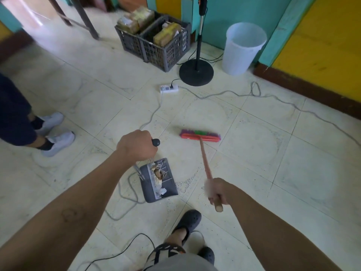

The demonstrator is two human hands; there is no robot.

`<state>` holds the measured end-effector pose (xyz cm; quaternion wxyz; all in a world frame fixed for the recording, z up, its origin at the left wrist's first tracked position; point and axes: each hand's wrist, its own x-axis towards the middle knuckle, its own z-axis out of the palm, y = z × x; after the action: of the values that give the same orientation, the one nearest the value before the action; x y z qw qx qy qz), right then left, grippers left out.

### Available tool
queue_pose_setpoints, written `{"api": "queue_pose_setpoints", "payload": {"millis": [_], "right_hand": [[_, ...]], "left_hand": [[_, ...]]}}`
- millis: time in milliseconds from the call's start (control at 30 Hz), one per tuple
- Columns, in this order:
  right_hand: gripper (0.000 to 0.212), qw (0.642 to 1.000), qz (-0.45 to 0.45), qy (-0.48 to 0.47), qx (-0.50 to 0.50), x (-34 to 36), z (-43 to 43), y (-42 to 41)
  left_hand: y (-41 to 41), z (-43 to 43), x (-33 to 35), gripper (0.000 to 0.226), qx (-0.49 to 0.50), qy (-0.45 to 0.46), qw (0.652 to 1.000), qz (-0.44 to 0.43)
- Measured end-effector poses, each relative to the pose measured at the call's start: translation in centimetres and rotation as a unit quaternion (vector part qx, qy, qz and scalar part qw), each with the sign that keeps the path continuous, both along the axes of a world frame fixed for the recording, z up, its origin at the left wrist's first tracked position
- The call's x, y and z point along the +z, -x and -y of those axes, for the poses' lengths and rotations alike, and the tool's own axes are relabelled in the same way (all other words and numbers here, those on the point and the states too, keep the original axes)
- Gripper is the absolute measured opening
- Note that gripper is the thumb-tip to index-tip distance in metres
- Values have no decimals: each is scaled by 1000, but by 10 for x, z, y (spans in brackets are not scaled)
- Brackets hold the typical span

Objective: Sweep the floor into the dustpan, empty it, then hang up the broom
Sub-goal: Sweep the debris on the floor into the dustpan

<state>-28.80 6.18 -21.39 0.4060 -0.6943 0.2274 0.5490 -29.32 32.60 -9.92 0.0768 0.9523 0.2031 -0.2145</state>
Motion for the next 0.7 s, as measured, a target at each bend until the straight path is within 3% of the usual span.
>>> {"api": "queue_pose_setpoints", "payload": {"millis": [167, 500, 700], "right_hand": [[14, 997, -20, 59, 49, 2, 80, 33], [40, 960, -47, 181, 209, 17, 255, 108], [22, 915, -55, 280, 285, 50, 342, 139]], "left_hand": [[9, 30, 11, 24, -14, -15, 1000, -1], [38, 98, 31, 22, -75, -29, 997, 3], [47, 147, 50, 23, -130, -44, 990, 31]]}}
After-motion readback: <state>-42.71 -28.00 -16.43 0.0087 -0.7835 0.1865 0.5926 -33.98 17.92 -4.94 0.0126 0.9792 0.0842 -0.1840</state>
